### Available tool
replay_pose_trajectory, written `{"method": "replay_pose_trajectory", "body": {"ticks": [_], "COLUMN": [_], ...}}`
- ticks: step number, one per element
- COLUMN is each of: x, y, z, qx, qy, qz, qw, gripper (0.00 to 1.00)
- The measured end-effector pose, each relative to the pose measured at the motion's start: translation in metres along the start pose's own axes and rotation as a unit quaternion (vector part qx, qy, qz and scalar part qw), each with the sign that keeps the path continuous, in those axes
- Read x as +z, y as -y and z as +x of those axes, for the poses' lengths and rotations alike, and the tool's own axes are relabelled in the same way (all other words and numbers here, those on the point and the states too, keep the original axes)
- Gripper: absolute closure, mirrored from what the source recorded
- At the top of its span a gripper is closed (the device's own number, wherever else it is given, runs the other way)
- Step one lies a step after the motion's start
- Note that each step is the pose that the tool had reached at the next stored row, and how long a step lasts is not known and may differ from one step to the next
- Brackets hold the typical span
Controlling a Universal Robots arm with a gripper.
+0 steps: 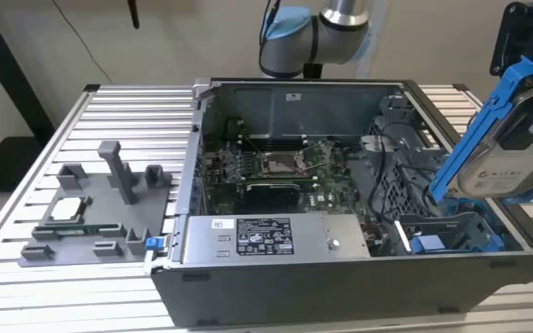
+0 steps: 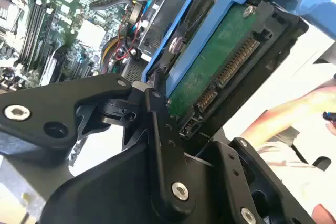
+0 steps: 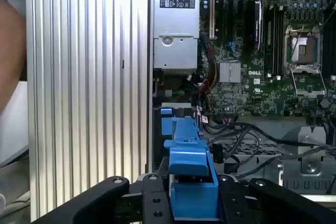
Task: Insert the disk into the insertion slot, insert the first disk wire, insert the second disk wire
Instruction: 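Insert the disk into the insertion slot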
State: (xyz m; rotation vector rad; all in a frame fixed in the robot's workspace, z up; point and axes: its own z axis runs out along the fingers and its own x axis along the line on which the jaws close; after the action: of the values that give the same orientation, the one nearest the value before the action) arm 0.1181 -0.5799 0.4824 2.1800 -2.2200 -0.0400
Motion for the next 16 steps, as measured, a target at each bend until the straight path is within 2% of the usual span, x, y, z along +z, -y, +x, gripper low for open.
{"method": "replay_pose_trajectory", "body": {"ticks": [16], "x": [0.0039], "y": [0.0002], "z": [0.0], "qx": [0.0], "qy": [0.0], "qz": [0.0], "qw": [1.0], "gripper": [1.0]}}
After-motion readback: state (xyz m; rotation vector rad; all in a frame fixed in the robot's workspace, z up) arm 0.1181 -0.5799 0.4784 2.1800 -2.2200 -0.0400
